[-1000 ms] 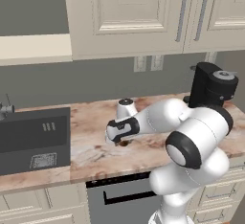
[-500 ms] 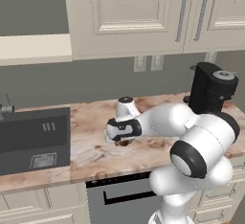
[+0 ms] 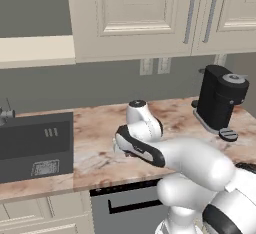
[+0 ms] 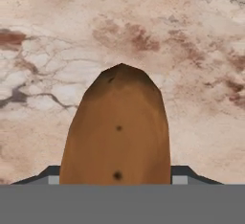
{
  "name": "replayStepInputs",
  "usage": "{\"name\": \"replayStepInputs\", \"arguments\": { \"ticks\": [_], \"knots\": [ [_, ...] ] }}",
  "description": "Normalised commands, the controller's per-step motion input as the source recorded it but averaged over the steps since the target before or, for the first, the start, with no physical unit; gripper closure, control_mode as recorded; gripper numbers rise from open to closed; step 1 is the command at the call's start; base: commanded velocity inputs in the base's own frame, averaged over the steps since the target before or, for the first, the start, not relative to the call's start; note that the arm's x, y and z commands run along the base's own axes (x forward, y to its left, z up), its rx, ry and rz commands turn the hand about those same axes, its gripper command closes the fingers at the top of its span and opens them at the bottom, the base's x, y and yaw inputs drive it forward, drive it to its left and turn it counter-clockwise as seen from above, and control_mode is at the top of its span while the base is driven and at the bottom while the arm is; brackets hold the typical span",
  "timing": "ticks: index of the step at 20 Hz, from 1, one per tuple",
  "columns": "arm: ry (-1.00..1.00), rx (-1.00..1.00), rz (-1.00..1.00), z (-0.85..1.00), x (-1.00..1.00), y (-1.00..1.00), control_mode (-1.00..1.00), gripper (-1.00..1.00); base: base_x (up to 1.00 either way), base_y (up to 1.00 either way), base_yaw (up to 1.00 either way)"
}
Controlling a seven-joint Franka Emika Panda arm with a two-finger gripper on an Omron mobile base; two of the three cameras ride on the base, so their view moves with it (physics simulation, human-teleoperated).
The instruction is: Place the potato in the correct fridge rack based on whether it is a fruit or vegetable. Finally, close the fridge door.
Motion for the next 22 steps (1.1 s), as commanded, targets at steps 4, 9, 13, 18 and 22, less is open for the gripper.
{"name": "replayStepInputs", "arguments": {
  "ticks": [4, 9, 13, 18, 22],
  "knots": [
    [0.0, 0.0, -0.03, 0.51, -0.71, -0.06, -1.0, 1.0, 0.0, 0.0, 0.0],
    [-0.01, 0.0, -0.03, 0.63, -0.73, -0.16, -1.0, 1.0, 0.0, 0.0, 0.0],
    [-0.12, 0.0, 0.0, 0.74, -0.69, -0.28, -1.0, 1.0, 0.0, 0.0, 0.0],
    [-0.23, 0.01, 0.0, 0.86, -0.66, -0.31, -1.0, 1.0, 0.0, 0.0, 0.0],
    [-0.18, 0.01, 0.0, 0.81, -0.43, -0.2, -1.0, 1.0, 0.0, 0.0, 0.0]
  ]
}}
